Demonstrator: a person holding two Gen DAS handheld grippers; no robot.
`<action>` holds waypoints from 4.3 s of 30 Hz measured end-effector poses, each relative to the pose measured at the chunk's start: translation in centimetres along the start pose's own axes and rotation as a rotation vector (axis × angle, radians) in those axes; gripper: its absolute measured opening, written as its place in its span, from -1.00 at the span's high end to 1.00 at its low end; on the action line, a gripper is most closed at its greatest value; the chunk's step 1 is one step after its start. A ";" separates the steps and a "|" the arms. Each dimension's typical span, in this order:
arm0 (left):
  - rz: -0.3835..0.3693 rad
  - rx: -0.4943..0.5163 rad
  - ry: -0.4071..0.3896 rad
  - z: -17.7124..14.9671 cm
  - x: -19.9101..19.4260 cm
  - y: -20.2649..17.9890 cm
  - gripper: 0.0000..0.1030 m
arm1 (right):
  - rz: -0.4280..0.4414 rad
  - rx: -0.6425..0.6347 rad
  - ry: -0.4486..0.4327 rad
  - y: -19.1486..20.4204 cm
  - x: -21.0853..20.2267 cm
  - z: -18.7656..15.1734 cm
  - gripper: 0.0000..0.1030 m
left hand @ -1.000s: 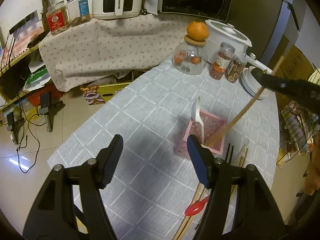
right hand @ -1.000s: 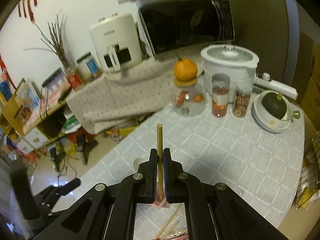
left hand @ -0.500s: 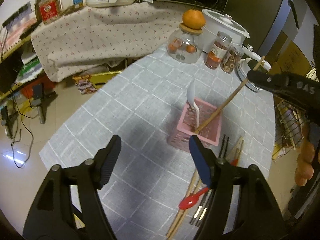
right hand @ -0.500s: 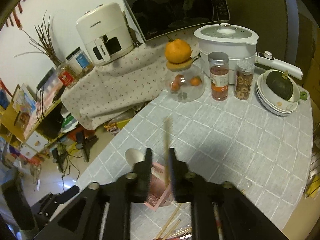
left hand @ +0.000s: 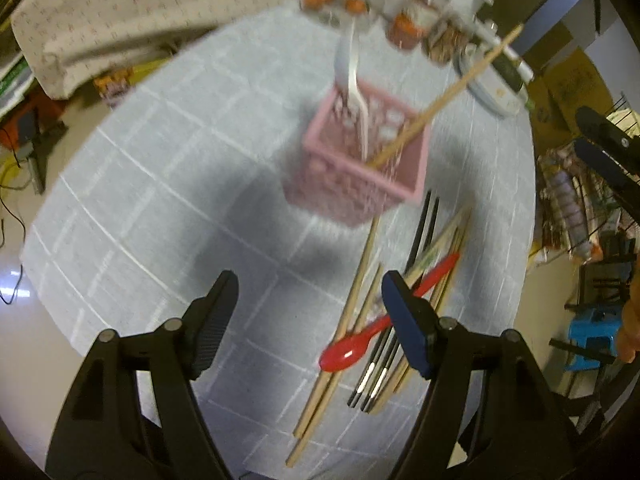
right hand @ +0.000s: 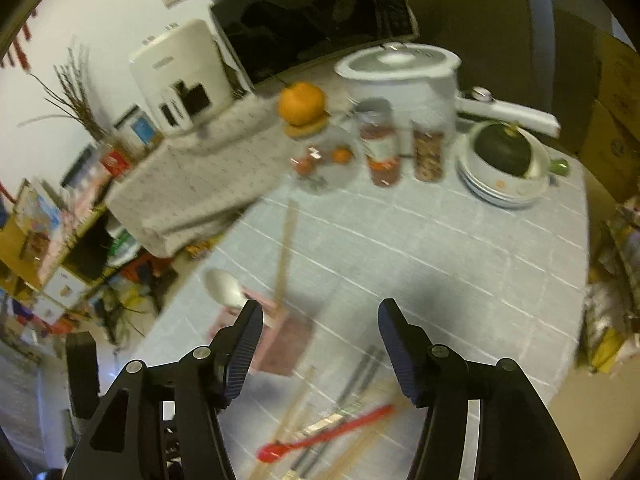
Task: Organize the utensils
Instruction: 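Move the left tool back over the utensil pile, then close the left tool on a single wooden chopstick and lift it, then carry the wooden chopstick upright toward the pink holder with the left tool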
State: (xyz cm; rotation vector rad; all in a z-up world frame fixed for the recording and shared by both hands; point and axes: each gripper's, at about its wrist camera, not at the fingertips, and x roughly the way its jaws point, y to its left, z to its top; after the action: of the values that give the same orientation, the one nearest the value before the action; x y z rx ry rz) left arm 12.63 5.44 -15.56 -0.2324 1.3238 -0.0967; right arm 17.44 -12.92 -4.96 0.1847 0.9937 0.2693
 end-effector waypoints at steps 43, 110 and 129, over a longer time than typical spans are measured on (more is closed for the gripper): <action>-0.070 0.062 0.081 -1.2 3.9 -2.4 0.84 | -0.151 0.024 0.335 -5.5 5.6 -6.4 -0.34; -0.097 0.045 -0.285 -3.1 -7.9 3.5 0.87 | -0.065 0.215 0.217 -5.3 10.4 -3.2 0.90; -0.101 0.083 -0.549 -2.9 -14.8 2.6 0.87 | 0.109 -0.015 -0.233 2.1 -5.3 -3.4 0.90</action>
State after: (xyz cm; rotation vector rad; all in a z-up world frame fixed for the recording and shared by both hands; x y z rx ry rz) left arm 6.02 10.60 -2.75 -0.2343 0.7608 -0.1598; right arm 11.57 -12.38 -1.96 0.2508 0.7511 0.3466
